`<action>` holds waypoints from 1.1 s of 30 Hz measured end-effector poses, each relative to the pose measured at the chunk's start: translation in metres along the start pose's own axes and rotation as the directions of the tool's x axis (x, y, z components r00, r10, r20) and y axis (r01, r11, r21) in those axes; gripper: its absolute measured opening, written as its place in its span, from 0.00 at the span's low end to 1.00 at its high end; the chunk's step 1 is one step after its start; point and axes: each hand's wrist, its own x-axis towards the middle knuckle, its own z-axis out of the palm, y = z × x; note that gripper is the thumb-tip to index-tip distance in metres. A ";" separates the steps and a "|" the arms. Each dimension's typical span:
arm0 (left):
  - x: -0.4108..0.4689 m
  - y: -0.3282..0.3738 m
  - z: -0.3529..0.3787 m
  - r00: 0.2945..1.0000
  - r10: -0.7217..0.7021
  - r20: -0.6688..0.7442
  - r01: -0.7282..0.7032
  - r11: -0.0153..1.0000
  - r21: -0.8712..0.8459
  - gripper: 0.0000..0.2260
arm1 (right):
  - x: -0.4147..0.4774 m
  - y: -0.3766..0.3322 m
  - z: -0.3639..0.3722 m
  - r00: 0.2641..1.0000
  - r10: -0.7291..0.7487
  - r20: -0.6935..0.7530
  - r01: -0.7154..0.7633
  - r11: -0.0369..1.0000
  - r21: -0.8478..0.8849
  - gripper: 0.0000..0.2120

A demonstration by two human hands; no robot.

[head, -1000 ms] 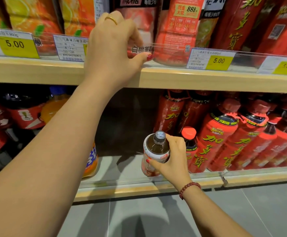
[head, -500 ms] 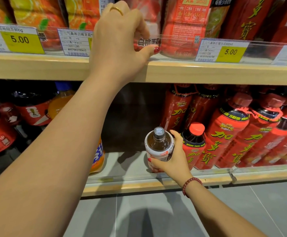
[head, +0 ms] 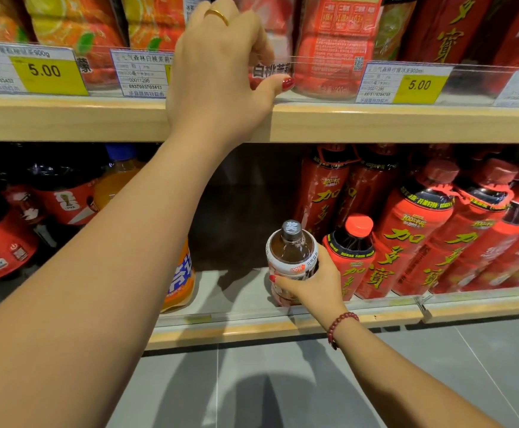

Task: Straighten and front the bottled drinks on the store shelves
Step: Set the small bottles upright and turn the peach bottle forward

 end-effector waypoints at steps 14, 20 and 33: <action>0.003 0.006 -0.008 0.996 -0.038 0.084 0.041 0.999 -0.033 0.11 | -0.013 -0.104 -0.054 0.981 -0.096 -0.171 0.149 0.933 0.327 0.22; 0.007 0.010 -0.012 0.982 -0.091 0.164 0.102 0.993 -0.058 0.11 | -0.011 -0.168 -0.080 0.946 -0.138 -0.293 0.266 0.847 0.460 0.10; 0.009 0.016 -0.019 0.961 -0.175 0.214 0.193 0.979 -0.069 0.10 | 0.048 -0.312 -0.150 0.864 -0.268 -0.426 0.435 0.823 0.365 0.07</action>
